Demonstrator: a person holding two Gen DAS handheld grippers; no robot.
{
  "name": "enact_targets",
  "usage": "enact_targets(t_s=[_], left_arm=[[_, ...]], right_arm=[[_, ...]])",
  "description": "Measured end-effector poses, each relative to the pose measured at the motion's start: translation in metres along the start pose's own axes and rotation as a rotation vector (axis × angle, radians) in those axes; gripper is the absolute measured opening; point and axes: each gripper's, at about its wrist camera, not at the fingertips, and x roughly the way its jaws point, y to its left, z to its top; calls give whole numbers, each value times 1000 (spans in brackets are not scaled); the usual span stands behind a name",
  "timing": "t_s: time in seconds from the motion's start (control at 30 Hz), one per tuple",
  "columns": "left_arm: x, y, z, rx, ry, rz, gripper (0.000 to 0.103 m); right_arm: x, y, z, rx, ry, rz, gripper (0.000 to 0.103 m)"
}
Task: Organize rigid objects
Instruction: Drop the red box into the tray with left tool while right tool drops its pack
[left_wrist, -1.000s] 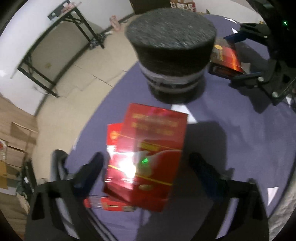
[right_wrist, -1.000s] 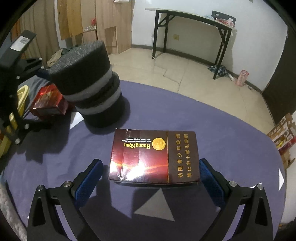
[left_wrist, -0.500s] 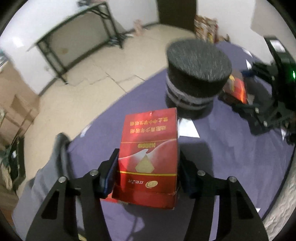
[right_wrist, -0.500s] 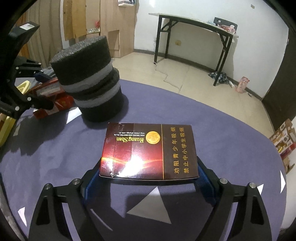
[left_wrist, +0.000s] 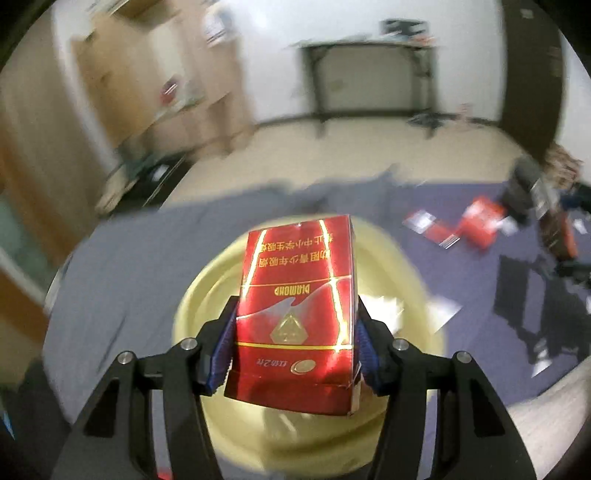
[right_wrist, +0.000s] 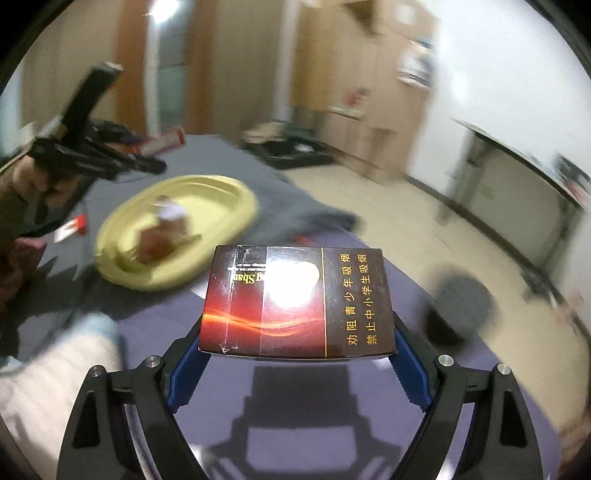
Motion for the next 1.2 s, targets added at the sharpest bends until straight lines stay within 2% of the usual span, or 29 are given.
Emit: enact_targets(t_s=[0.1,0.17,0.27,0.43,0.5,0.57,0.73,0.77,0.83,0.87,0.9,0.93,1.0,1.03,1.07,1.13,1.2], left_arm=[[6,33,-47,-79,84,85,58],[13,40,-72,-134,125,57,58],[27,31,-86,-116,162,29,58],[51,32,-89,-91,190,0,58],[58,34,-89,-76,211,-14,59],[62,42,-91,-89,200,-22,59],[65,51,-98,-110,204,-12,60],[65,51,-98,-112,203,-19,60],[65,50,-98,-99,201,-20,61],[66,49,-98,-95,199,-18,64],[67,49,-98,-94,200,-20,73],[69,49,-98,-99,212,-24,76],[65,47,-98,-100,203,-16,80],[59,46,-95,-89,181,-14,86],[47,43,-88,-76,156,-38,102],[18,40,-76,-82,73,-62,103],[-6,32,-63,-79,-7,-39,103]], right_arm=[[35,30,39,-40,7,110,88],[70,48,64,-53,32,165,88],[131,73,92,-51,113,220,88],[183,93,117,-83,130,192,88],[202,99,121,-71,175,203,88],[217,108,124,-73,207,197,88],[241,115,130,-47,254,188,88],[253,105,138,-42,262,190,88],[256,103,136,-32,273,190,88],[254,104,139,-37,270,188,89],[254,104,140,-39,272,191,89],[250,102,141,-38,277,198,89],[244,100,145,-19,293,226,99],[235,96,148,13,278,245,102],[224,89,153,52,251,262,103],[193,73,162,107,196,269,103],[155,53,164,118,139,194,103]])
